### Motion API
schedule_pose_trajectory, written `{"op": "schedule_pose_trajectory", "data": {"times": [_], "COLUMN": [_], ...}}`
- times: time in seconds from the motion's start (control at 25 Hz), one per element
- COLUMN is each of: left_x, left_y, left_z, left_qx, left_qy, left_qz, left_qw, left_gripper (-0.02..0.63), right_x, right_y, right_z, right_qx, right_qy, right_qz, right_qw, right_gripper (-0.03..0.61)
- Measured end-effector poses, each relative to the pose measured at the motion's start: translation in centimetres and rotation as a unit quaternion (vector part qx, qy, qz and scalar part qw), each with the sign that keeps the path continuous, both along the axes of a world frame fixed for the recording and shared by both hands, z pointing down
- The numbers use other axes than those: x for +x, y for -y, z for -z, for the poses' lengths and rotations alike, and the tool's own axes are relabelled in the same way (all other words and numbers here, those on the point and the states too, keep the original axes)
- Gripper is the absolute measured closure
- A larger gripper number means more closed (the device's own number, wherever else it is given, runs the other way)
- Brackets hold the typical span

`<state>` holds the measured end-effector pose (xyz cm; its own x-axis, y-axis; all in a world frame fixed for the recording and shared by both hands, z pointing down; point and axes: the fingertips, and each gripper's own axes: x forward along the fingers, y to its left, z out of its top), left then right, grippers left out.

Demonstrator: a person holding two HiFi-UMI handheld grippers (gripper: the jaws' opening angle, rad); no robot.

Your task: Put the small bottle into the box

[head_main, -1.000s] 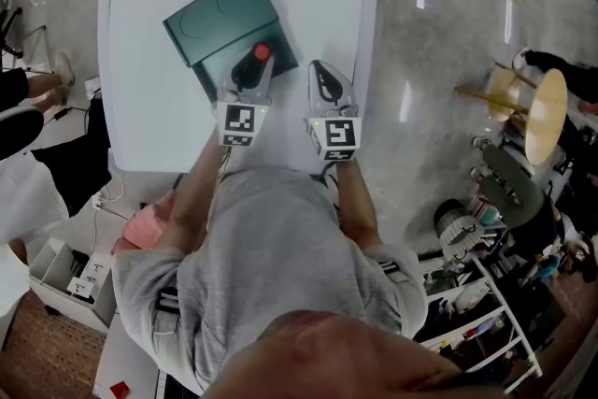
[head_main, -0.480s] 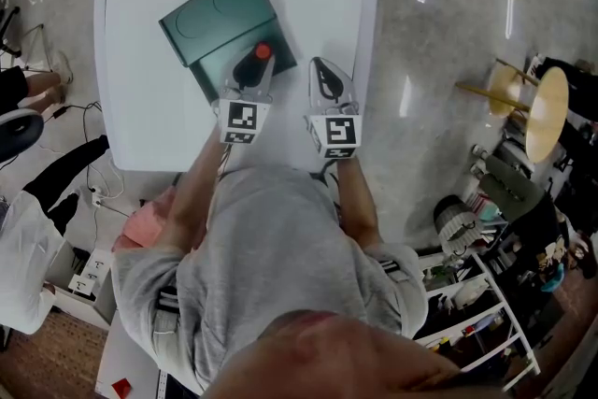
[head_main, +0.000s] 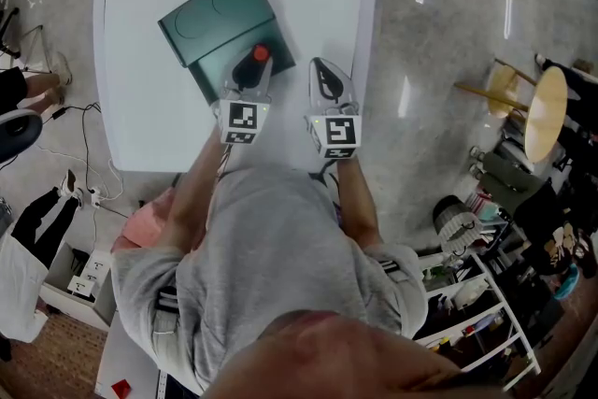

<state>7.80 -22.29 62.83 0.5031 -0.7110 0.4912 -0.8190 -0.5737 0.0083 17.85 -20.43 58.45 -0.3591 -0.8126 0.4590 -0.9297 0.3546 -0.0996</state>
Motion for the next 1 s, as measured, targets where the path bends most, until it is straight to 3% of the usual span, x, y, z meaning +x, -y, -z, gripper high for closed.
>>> {"op": "schedule_pose_trajectory", "data": {"times": [0.36, 0.6, 1.0], "left_x": [0.1, 0.2, -1.4], "left_y": [-0.2, -0.2, -1.1], "left_z": [0.3, 1.4, 3.9], "left_qx": [-0.002, 0.011, 0.022], "left_qy": [-0.010, -0.025, -0.040], "left_qz": [0.006, 0.011, 0.033], "left_qw": [0.9999, 0.9996, 0.9984], "left_gripper": [0.471, 0.356, 0.385], "right_x": [0.2, 0.2, -1.0], "right_y": [-0.5, -0.7, -1.1], "right_z": [0.3, 0.7, 2.2], "right_qx": [-0.004, 0.003, 0.023], "right_qy": [0.001, -0.001, 0.001], "right_qz": [-0.001, -0.001, 0.011], "right_qw": [1.000, 1.000, 1.000], "right_gripper": [0.575, 0.575, 0.575]}}
